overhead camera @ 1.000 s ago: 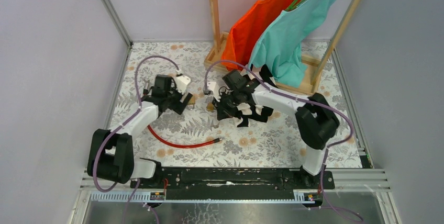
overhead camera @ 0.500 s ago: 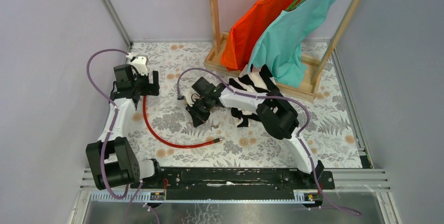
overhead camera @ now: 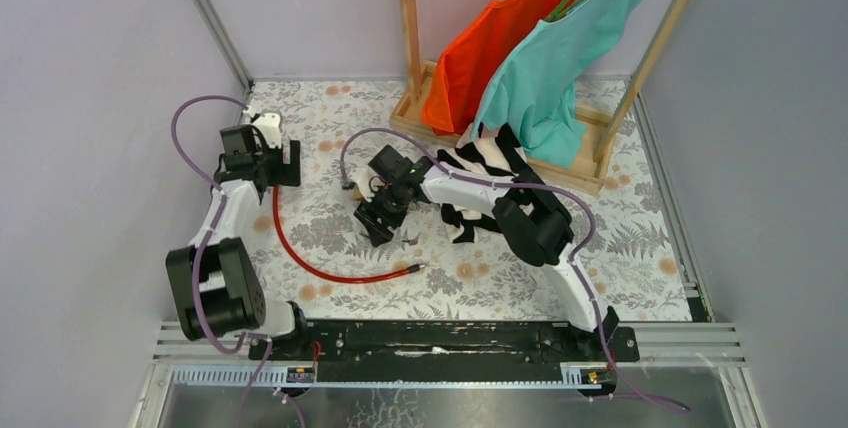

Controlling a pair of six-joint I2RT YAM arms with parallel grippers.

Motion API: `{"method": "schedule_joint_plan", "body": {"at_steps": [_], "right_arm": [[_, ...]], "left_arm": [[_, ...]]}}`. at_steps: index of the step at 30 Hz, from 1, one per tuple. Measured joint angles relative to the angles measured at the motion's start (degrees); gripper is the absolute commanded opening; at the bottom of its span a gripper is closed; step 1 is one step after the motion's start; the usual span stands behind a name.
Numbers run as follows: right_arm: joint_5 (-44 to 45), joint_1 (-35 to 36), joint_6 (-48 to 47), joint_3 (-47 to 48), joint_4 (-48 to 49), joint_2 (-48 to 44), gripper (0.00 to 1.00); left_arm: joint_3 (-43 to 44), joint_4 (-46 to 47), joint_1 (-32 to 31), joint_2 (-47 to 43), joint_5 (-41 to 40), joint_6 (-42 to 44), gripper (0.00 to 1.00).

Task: Lock with the key
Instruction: Place the key at the center of the board, then pick up the lock from the center of the board.

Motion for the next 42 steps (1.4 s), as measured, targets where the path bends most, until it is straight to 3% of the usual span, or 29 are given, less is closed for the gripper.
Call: {"method": "schedule_joint_plan", "body": {"at_steps": [15,24,26,30,35,42], "right_arm": [[4.6,-6.4,-9.1,-20.2,-1.7,-25.9,0.76],[2.8,-6.8,-10.3,-23.2,-1.6,-27.7,0.75],[2.3,-6.8,-10.4,-23.3,-1.5,-27.7,0.75],[1.6,-7.0,-10.4,-23.4,-1.3,-27.7,0.75],[1.5,-7.3,-10.4,-23.4,-1.3,-27.7,0.75],[2.4,-8.4,-10.4,-23.3,-1.4,-27.7,0.75]], "left_arm": [[10.6,0.5,0.2,23.3,-7.0,7.0,0.70],[21.8,-1.6,0.7,34.1,-7.6,8.3,0.48],[21.9,-1.9,0.8,34.6,-7.6,8.3,0.44],[21.9,-2.6,0.8,34.7,-7.6,8.1,0.19],[19.5,-1.1,0.8,33.1,-7.3,7.1,0.05],[9.8,-1.8,0.8,20.9,-4.5,3.9,0.02]]}}
